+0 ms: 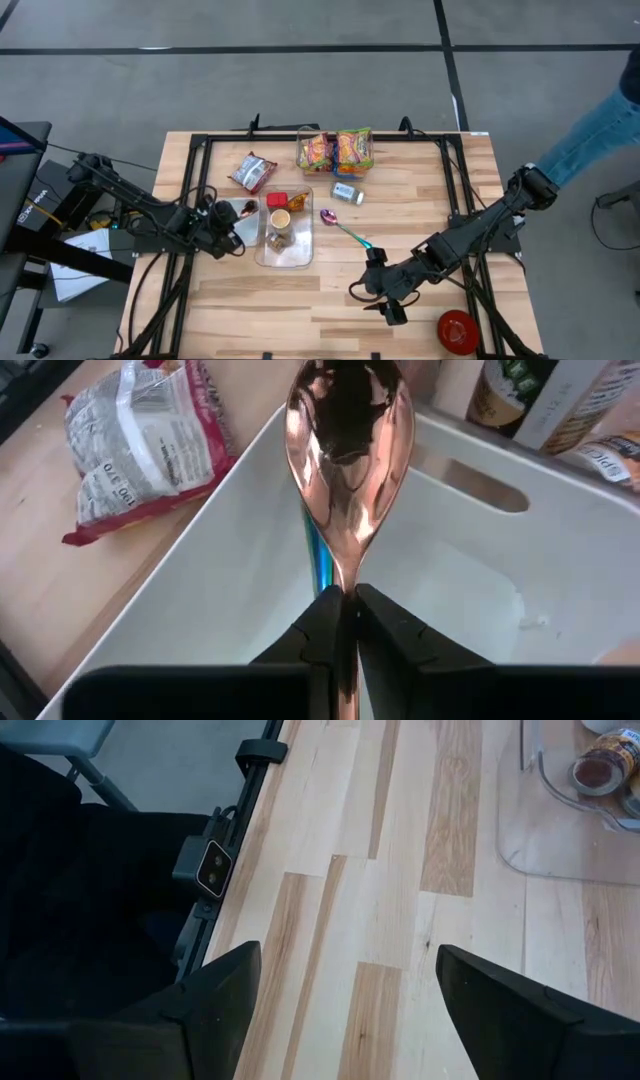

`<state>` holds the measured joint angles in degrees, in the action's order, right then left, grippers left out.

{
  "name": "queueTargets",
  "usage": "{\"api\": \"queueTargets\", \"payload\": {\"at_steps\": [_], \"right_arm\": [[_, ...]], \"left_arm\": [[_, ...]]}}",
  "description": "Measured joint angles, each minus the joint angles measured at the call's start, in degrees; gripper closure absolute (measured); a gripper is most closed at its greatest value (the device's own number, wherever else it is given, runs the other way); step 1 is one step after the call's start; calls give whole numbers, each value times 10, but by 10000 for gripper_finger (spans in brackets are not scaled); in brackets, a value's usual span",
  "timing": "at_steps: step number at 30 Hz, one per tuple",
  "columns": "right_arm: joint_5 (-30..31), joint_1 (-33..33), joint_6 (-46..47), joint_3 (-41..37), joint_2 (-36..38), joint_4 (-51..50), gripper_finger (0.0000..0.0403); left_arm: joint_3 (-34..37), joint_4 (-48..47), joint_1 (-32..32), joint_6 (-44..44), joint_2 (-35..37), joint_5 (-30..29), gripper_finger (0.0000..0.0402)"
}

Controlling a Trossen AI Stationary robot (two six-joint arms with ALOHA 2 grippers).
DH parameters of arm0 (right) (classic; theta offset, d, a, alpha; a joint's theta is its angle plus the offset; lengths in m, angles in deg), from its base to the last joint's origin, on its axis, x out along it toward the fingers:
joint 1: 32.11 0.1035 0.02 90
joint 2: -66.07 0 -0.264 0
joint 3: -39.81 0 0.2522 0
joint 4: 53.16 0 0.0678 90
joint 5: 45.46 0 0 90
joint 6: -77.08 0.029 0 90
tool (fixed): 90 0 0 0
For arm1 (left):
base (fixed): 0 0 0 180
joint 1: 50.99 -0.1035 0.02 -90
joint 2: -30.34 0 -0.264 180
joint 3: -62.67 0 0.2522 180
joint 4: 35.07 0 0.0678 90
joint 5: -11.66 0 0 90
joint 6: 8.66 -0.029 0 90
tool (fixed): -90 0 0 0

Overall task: Pick & Place Food Item
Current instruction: Put the gold spoon into the white bin, then put the blue spoon into the white bin

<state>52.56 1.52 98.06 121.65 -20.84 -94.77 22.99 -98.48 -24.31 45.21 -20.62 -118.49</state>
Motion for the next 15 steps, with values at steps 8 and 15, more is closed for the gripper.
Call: {"api": "queueTargets", "payload": {"at_steps": [8, 15], "right_arm": [[0, 0, 0, 0, 0, 0, 107], [12, 0, 0, 0, 0, 0, 107]], "left_arm": [[0, 26, 0, -43, 0, -1, 322], [0, 63, 0, -87, 0, 12, 295]]}}
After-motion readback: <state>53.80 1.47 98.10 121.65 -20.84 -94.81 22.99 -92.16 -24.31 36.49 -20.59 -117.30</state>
